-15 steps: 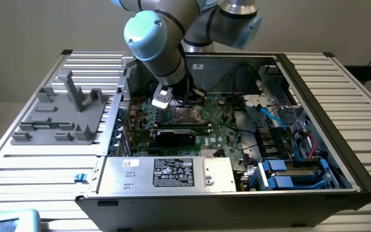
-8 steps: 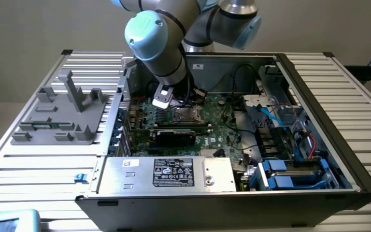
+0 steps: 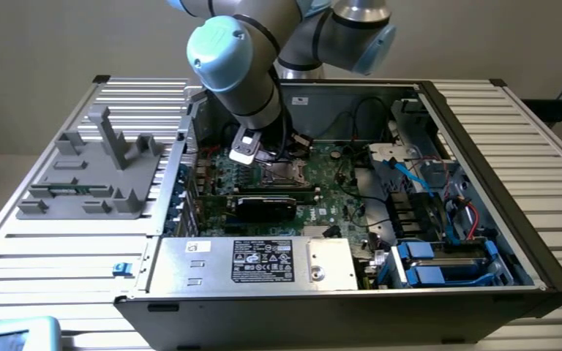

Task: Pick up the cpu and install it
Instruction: 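Install the first cpu locking lever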

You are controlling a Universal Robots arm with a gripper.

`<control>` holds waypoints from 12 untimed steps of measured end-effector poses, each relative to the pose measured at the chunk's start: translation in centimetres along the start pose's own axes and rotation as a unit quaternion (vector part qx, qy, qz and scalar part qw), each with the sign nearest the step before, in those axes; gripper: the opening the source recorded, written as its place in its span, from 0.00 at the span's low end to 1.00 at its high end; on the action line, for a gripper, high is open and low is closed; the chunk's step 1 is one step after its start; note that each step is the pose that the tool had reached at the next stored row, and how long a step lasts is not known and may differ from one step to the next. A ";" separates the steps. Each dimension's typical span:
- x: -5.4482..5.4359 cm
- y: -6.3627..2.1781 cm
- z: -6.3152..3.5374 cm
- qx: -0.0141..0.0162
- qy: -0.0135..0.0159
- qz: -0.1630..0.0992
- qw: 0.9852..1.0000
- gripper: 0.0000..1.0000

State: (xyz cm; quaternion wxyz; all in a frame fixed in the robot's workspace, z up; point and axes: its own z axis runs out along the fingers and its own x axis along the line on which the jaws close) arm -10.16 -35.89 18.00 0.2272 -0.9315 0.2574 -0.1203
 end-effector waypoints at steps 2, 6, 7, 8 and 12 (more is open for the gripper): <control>0.0 0.02 -0.01 0.000 0.000 0.000 1.000 0.11; 0.0 0.05 -0.03 0.000 0.000 0.000 1.000 0.11; 0.0 0.05 -0.03 0.000 0.000 0.000 1.000 0.11; 0.0 0.06 -0.03 0.000 0.000 0.000 1.000 0.11; 0.0 0.08 -0.05 0.000 0.000 0.000 1.000 0.11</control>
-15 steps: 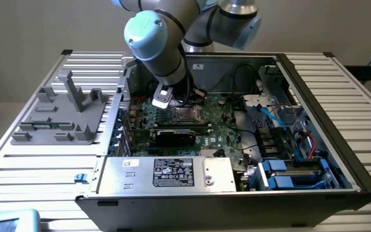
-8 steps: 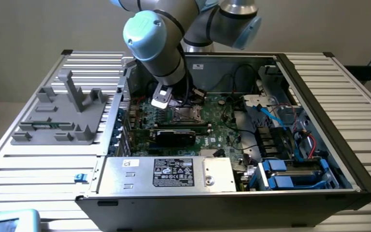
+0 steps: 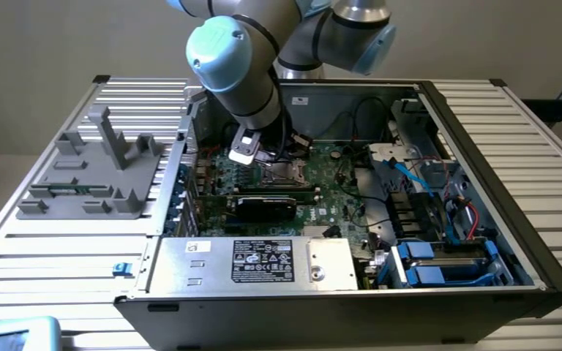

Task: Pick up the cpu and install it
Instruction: 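Install the first cpu locking lever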

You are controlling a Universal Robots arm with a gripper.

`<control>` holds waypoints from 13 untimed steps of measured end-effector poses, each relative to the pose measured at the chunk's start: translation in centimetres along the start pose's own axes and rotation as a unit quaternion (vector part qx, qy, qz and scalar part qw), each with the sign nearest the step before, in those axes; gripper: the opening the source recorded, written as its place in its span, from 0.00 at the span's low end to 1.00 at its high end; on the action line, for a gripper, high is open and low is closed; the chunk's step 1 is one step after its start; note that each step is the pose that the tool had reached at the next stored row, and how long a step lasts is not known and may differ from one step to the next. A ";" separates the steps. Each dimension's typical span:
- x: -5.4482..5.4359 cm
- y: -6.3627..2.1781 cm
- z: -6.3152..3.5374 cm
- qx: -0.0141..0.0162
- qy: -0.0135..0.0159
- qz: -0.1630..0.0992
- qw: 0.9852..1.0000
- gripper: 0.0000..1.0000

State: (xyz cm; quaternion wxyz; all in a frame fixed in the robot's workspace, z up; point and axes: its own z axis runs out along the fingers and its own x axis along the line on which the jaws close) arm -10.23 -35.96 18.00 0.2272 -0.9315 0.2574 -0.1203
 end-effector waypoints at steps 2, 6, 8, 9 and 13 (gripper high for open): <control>0.0 0.01 -0.01 0.000 0.000 0.000 1.000 0.11; 0.0 0.02 -0.01 0.000 0.000 0.000 1.000 0.11; 0.0 0.03 -0.02 0.000 0.000 0.000 1.000 0.11; 0.0 0.03 -0.02 0.000 0.000 0.000 1.000 0.11; 0.0 0.07 0.04 0.000 0.000 0.000 1.000 0.11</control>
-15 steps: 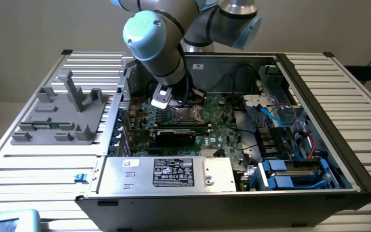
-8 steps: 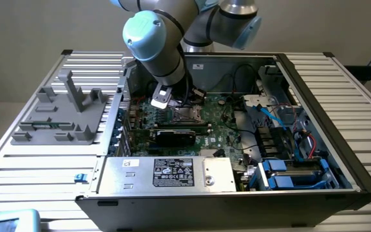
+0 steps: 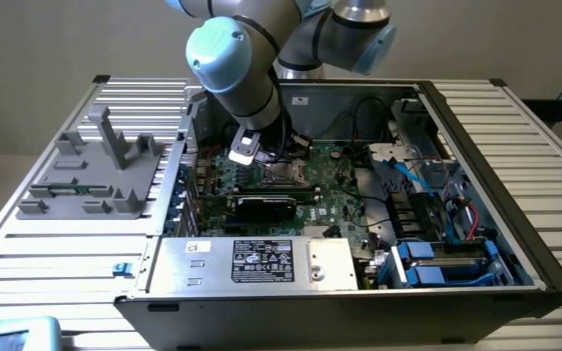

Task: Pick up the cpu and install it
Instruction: 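Install the first cpu locking lever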

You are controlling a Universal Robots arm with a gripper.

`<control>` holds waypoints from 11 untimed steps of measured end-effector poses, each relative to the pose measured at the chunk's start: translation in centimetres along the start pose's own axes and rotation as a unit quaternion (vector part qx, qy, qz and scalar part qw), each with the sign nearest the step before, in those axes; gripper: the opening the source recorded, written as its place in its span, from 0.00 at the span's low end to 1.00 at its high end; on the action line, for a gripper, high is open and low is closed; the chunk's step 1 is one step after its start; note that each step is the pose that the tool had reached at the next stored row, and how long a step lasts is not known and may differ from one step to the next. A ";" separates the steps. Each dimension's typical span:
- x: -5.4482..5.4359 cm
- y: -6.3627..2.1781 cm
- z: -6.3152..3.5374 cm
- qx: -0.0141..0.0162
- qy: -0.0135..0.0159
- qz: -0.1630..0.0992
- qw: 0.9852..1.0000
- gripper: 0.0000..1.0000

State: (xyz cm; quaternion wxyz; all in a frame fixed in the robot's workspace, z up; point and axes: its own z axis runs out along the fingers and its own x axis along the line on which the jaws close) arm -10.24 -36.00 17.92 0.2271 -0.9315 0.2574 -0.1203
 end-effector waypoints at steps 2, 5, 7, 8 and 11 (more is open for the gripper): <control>0.0 0.01 0.05 0.000 0.000 0.000 1.000 0.11; 0.0 -0.05 0.11 0.000 0.000 0.000 1.000 0.11; 0.1 -0.10 0.15 0.000 0.000 0.000 1.000 0.11; 0.1 -0.12 0.16 0.000 0.000 0.000 1.000 0.11; 0.1 -0.19 0.20 0.000 0.000 0.000 1.000 0.11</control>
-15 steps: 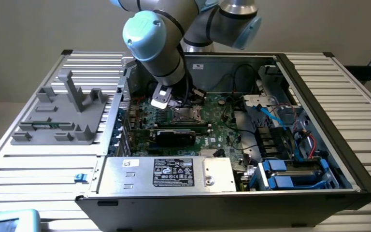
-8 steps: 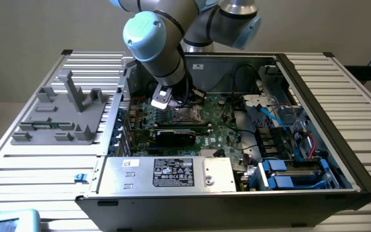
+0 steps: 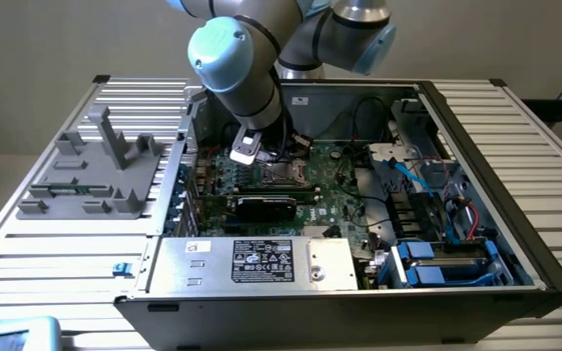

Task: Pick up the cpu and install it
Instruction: 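Install the first cpu locking lever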

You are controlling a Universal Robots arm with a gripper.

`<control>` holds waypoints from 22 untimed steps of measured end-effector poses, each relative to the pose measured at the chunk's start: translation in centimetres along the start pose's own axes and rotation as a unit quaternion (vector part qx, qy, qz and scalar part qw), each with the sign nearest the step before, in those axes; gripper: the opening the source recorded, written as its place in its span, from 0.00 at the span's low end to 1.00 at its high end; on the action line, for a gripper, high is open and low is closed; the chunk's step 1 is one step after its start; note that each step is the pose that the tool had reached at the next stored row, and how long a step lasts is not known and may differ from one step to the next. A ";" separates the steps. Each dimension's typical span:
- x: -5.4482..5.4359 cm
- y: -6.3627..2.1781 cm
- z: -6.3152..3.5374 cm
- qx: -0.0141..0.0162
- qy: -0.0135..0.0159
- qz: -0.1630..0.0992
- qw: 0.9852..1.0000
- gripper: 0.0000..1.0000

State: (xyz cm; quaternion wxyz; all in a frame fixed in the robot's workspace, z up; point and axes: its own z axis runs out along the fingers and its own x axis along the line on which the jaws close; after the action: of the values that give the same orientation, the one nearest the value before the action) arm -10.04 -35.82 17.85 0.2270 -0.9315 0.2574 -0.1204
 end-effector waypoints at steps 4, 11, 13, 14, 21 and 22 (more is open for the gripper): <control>-0.1 -0.13 0.06 0.000 0.000 0.000 1.000 0.11; -0.3 -0.39 0.18 0.000 0.000 0.000 1.000 0.11; -0.3 -0.46 0.11 0.000 0.000 0.000 1.000 0.11; -0.3 -0.56 0.01 0.001 0.000 0.000 1.000 0.11; -0.1 -1.51 -1.83 -0.004 -0.005 0.003 1.000 0.11; -0.1 -1.56 -1.96 -0.005 -0.007 0.003 1.000 0.11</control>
State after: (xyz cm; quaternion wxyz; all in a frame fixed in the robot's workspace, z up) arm -10.10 -35.31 20.31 0.2246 -0.9326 0.2595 -0.1116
